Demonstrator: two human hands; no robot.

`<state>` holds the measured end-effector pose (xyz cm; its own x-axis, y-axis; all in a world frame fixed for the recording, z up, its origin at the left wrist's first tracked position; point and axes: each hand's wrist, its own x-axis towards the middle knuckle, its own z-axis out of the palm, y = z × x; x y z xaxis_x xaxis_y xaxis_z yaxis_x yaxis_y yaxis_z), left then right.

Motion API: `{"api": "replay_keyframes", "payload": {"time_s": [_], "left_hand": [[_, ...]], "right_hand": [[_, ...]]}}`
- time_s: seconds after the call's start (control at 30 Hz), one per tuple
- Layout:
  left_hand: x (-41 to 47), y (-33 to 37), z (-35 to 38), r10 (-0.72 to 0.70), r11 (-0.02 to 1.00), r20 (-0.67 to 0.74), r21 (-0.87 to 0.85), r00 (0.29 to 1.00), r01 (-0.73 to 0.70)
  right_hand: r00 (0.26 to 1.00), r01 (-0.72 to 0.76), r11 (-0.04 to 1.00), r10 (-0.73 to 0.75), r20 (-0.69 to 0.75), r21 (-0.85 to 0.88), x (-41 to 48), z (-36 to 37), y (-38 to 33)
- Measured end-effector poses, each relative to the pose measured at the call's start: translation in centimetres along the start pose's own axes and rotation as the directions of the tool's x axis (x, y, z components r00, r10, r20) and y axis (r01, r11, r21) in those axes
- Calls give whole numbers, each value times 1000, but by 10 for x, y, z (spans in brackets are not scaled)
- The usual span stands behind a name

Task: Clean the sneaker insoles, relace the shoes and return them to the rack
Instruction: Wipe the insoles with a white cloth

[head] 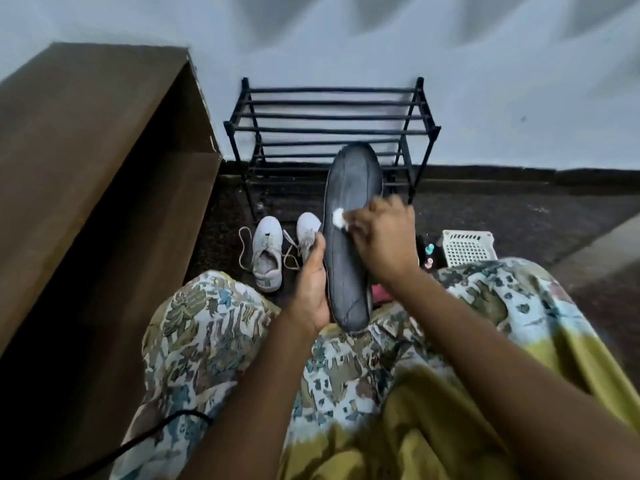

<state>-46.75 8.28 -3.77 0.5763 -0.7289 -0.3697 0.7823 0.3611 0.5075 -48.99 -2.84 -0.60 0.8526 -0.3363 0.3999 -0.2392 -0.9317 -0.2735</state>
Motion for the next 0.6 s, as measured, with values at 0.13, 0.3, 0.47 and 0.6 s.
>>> {"api": "replay_keyframes", "payload": {"time_s": [0.13,0.3,0.47,0.6], "left_hand": [[-3,3,-7,12,1000,-44,19,999,-11],[3,10,-22,15,999,-57,-35,998,-17],[4,9,-13,34,999,-50,2,998,-34],[2,1,-8,33,997,-69,66,997,-29]], "right_hand": [[990,89,996,-85,113,-28,-10,-4,-4],[935,234,952,-276,221,198,-94,-6,-6],[979,171,978,-182,87,120,-57,10,3],[999,-45,998,46,-17,51,8,25,5]]}}
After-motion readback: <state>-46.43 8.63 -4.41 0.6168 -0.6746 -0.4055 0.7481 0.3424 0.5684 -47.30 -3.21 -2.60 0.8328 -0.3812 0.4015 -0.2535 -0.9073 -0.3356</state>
